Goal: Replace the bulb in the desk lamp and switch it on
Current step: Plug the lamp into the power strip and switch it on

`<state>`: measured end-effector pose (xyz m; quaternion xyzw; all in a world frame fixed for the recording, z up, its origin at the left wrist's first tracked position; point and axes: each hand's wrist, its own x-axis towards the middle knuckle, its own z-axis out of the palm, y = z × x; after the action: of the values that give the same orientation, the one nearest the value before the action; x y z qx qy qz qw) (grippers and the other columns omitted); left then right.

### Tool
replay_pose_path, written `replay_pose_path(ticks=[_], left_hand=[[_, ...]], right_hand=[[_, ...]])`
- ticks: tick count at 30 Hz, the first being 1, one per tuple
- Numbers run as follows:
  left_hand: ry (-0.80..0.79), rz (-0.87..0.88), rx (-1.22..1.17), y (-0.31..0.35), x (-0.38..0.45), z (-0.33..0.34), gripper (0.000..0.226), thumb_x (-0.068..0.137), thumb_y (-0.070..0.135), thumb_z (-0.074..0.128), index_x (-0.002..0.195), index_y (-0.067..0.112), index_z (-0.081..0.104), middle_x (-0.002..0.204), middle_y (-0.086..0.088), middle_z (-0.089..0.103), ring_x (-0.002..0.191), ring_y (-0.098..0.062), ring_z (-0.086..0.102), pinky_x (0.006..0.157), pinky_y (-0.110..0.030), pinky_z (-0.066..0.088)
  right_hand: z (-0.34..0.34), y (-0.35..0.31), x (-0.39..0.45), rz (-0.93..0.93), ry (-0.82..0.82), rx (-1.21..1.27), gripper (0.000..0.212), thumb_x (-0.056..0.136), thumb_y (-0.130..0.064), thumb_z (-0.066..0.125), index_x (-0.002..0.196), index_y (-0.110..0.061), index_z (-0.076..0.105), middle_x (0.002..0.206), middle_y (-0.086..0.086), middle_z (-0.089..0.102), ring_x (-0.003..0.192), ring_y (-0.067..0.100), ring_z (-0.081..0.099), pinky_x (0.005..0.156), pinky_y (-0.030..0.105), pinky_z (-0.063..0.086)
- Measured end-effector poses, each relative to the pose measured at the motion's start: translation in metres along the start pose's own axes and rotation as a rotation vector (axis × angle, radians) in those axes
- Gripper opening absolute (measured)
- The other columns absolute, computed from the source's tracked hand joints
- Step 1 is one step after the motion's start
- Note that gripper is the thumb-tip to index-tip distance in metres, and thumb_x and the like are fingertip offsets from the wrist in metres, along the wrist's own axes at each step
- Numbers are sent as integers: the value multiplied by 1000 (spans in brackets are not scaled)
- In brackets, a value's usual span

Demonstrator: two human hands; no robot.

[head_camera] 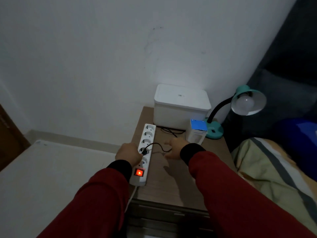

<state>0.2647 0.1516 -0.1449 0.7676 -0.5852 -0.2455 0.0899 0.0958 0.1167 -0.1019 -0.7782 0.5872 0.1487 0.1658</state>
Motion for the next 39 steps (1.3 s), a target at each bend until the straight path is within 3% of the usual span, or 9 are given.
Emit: replay_pose_path(ticks=[7, 10, 12, 16, 19, 23, 29, 34, 39], left_hand=[[39, 54, 189, 54, -4, -15, 44, 87, 31, 56, 120, 2, 56, 128, -18, 57, 118, -32, 54, 95, -33, 47], [26, 65, 182, 86, -4, -15, 45, 89, 21, 55, 130, 2, 49, 134, -18, 50, 121, -30, 52, 95, -31, 47], [29, 114, 234, 110, -2, -12, 37, 90, 19, 53, 123, 3, 54, 132, -17, 53, 121, -28, 52, 96, -31, 46], [12, 226, 319, 167, 1, 3, 26, 89, 17, 53, 108, 2, 64, 117, -15, 65, 110, -29, 61, 90, -34, 50], [-19, 330, 313, 209, 7, 29, 27, 89, 18, 53, 108, 2, 63, 116, -15, 64, 108, -30, 61, 87, -35, 51], [-77, 388, 254, 253, 23, 74, 27, 91, 19, 51, 111, 3, 60, 121, -16, 60, 112, -28, 57, 88, -32, 48], [-159, 392, 162, 264, 42, 139, 35, 92, 25, 52, 121, 6, 55, 126, -14, 57, 113, -28, 56, 96, -35, 49], [-26, 499, 145, 247, 59, 183, 53, 97, 37, 39, 143, 11, 34, 151, -10, 30, 138, -23, 34, 114, -30, 29], [135, 581, 122, 230, 67, 207, 64, 91, 47, 21, 141, 13, 41, 147, -8, 41, 136, -21, 39, 113, -32, 30]], right_hand=[[-29, 44, -24, 87, -15, -124, 49, 88, -38, 59, 123, -4, 58, 126, 13, 60, 117, 29, 56, 97, 38, 48], [-41, 69, -34, 118, 16, -148, 35, 90, -36, 57, 78, -4, 56, 76, 8, 54, 72, 25, 54, 76, 35, 44], [-47, 90, -39, 141, 61, -136, 31, 90, -34, 57, 80, -5, 53, 64, 5, 42, 70, 26, 49, 72, 32, 40], [-56, 137, -49, 206, 97, -66, 30, 90, -28, 57, 91, 1, 63, 82, 13, 55, 75, 27, 54, 78, 36, 47], [-53, 175, -50, 260, 117, 7, 34, 90, -26, 56, 108, 3, 63, 110, 19, 62, 104, 32, 60, 84, 35, 49], [-32, 224, -29, 302, 151, 150, 24, 88, -22, 57, 101, -3, 63, 107, 14, 63, 105, 33, 60, 84, 35, 51], [20, 262, 9, 232, 307, 399, 59, 91, -16, 51, 146, -26, 31, 138, 14, 46, 124, 31, 48, 101, 37, 44], [59, 278, 49, 182, 404, 447, 67, 90, -20, 54, 147, -32, 22, 144, 9, 35, 128, 26, 40, 104, 37, 41], [79, 287, 78, 164, 530, 386, 64, 89, -28, 55, 146, -32, 25, 147, 9, 30, 131, 25, 36, 107, 39, 38]])
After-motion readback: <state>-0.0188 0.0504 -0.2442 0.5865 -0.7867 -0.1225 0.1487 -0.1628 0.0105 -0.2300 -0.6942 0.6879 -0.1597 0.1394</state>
